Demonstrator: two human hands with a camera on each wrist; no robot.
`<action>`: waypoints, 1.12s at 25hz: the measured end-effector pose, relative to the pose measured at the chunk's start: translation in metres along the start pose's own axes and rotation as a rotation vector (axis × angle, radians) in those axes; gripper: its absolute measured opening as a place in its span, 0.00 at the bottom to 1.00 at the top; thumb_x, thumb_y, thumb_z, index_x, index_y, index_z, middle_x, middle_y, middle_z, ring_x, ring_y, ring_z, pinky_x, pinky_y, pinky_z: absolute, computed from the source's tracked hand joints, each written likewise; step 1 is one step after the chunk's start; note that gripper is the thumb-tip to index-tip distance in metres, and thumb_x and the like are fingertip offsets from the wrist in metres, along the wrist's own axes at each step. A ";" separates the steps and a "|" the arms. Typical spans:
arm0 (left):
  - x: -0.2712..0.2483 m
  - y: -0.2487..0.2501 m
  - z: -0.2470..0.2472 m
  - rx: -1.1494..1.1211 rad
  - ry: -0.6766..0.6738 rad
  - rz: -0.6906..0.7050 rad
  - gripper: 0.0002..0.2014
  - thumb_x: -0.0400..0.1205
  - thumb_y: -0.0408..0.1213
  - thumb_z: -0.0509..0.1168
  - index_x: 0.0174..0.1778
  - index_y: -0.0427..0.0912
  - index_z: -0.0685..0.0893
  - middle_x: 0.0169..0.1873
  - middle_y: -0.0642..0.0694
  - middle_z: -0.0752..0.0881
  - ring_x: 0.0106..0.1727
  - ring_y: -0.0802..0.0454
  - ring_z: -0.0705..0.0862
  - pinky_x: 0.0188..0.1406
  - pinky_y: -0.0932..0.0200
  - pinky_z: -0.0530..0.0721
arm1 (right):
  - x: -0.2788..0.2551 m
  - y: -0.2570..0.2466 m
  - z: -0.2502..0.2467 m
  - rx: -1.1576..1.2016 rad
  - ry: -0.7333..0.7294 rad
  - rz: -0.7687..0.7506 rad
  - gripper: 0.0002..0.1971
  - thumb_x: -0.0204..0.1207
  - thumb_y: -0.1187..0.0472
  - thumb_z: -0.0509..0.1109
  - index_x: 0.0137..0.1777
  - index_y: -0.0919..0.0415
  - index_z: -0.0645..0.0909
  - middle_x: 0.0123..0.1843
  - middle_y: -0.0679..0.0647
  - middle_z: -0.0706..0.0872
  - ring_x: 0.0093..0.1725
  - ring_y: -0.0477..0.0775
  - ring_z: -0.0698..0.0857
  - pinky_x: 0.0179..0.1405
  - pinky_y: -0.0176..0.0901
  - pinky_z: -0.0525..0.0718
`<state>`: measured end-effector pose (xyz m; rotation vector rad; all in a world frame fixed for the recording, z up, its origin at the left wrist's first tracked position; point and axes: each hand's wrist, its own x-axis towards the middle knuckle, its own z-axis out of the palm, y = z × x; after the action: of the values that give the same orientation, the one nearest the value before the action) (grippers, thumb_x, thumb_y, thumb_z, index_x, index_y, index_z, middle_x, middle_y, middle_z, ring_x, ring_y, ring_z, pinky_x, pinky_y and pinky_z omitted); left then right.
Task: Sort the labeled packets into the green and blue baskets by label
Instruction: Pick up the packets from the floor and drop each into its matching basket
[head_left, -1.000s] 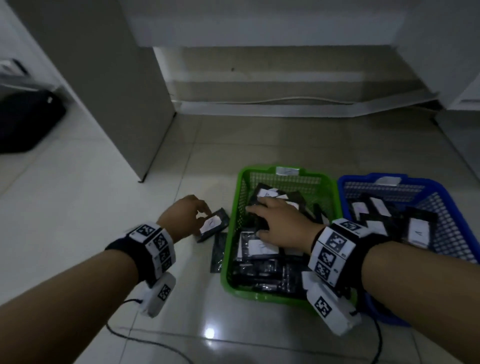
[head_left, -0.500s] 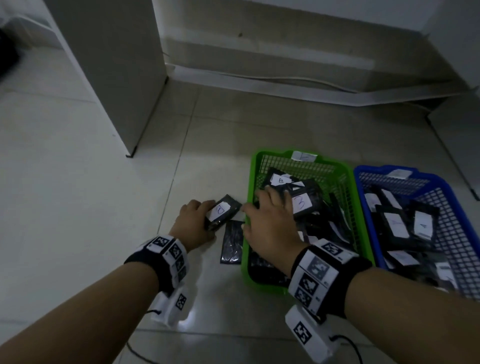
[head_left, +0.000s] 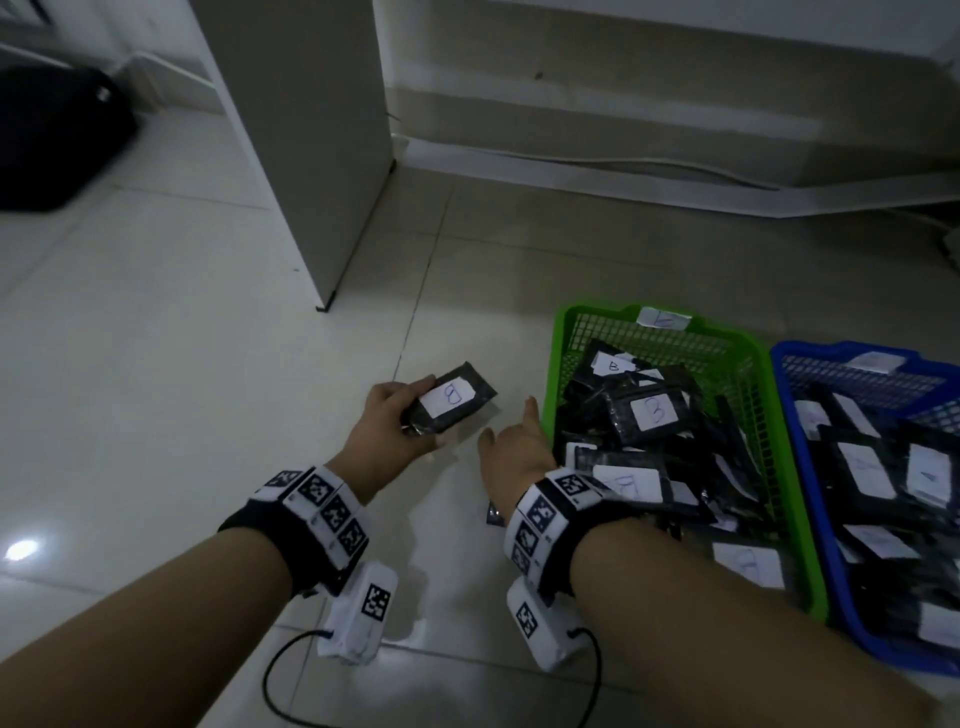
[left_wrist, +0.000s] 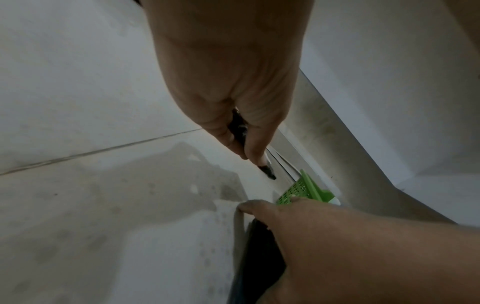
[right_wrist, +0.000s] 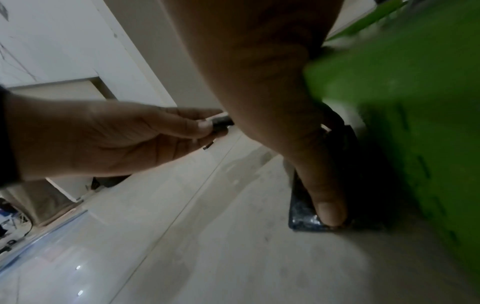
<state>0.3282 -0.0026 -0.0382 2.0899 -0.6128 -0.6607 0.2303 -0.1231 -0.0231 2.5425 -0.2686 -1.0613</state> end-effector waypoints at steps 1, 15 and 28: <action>-0.003 0.002 -0.002 -0.061 -0.005 0.010 0.37 0.70 0.27 0.76 0.75 0.46 0.73 0.65 0.44 0.73 0.61 0.53 0.77 0.66 0.66 0.75 | 0.002 -0.002 0.001 0.042 0.041 0.027 0.30 0.82 0.52 0.55 0.81 0.64 0.57 0.71 0.61 0.75 0.72 0.63 0.72 0.79 0.72 0.41; 0.014 0.092 0.021 -0.795 0.110 0.047 0.22 0.79 0.21 0.61 0.67 0.44 0.75 0.58 0.43 0.83 0.57 0.42 0.86 0.51 0.51 0.88 | -0.047 0.132 0.019 1.172 0.718 -0.119 0.13 0.68 0.65 0.77 0.40 0.48 0.77 0.54 0.48 0.79 0.54 0.49 0.78 0.53 0.41 0.77; 0.016 0.139 0.104 -0.791 -0.008 0.097 0.25 0.76 0.17 0.65 0.67 0.39 0.72 0.54 0.48 0.81 0.52 0.49 0.84 0.43 0.61 0.89 | -0.084 0.183 0.105 1.791 0.840 0.255 0.14 0.72 0.75 0.69 0.41 0.54 0.75 0.50 0.56 0.82 0.45 0.59 0.85 0.45 0.57 0.87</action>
<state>0.2469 -0.1459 0.0200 1.3136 -0.3642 -0.7091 0.0903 -0.2918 0.0380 3.6666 -1.7888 1.0072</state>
